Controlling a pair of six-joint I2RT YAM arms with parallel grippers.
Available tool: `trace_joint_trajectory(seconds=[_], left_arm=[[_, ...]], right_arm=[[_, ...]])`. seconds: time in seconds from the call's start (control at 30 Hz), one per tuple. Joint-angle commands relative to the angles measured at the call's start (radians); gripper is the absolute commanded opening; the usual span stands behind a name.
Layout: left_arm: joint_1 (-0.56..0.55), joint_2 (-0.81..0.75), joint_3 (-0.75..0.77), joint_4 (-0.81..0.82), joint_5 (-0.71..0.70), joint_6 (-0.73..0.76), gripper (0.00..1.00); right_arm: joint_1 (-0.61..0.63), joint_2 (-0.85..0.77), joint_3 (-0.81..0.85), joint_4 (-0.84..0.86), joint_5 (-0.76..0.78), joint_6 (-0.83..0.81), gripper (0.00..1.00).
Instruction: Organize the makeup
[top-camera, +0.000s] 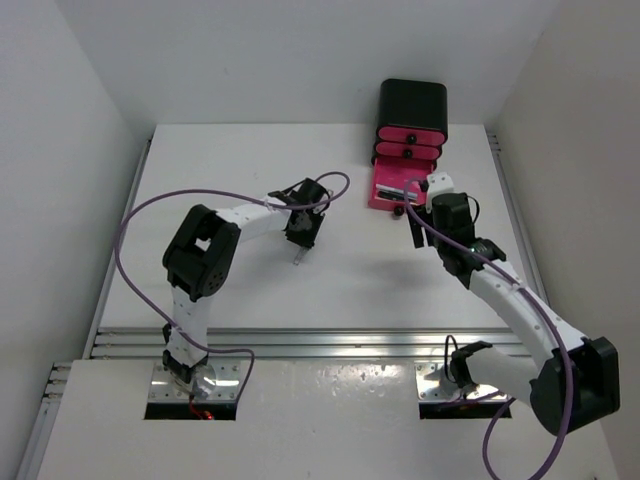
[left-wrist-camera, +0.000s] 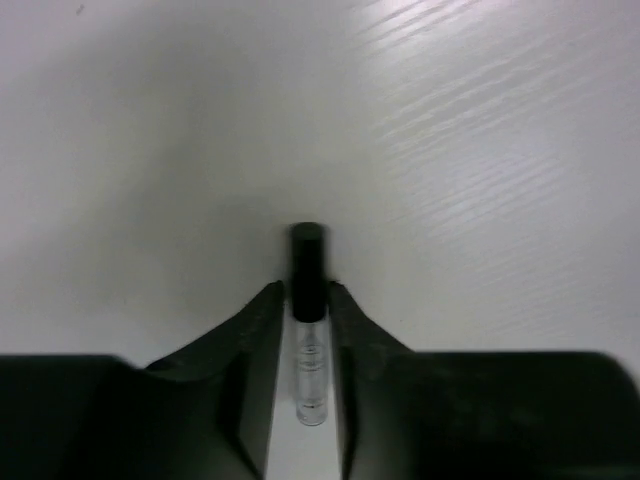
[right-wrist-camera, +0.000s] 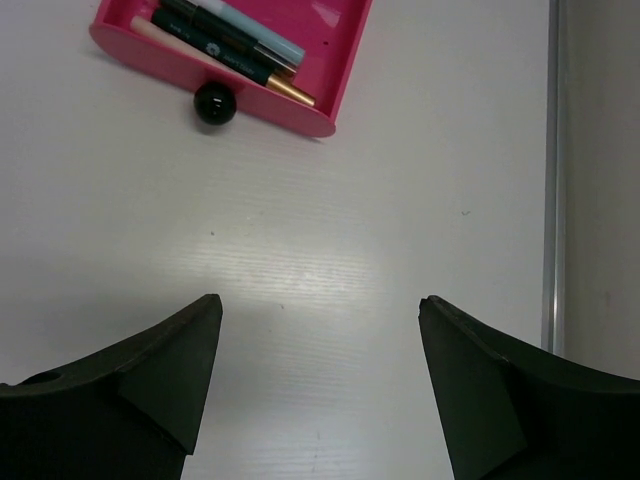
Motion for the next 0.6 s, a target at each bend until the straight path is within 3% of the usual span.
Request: trace_joint_trajectory(seconds=[0.0, 0.13, 0.33, 0.43, 0.47, 0.57], left_arm=[[-0.011, 0.053, 0.017, -0.036, 0.082, -0.025, 0.27], [-0.011, 0.044, -0.009, -0.036, 0.107, 0.001, 0.0], [-0.02, 0.034, 0.079, -0.036, 0.109, 0.14, 0.0], [-0.078, 0.046, 0.251, -0.036, 0.109, 0.437, 0.0], [-0.092, 0.057, 0.303, -0.036, 0.109, 0.602, 0.0], [-0.127, 0.128, 0.509, 0.065, 0.1, 0.833, 0.0]], right_arm=[[-0.011, -0.052, -0.033, 0.017, 0.048, -0.004, 0.8], [-0.015, -0.094, -0.049, 0.017, 0.069, -0.01, 0.8], [-0.017, -0.174, -0.106, 0.057, 0.097, 0.002, 0.8], [-0.015, -0.23, -0.16, 0.08, 0.092, 0.011, 0.8], [-0.017, -0.253, -0.174, 0.077, 0.086, 0.015, 0.8], [-0.02, -0.287, -0.192, 0.065, 0.088, 0.016, 0.8]])
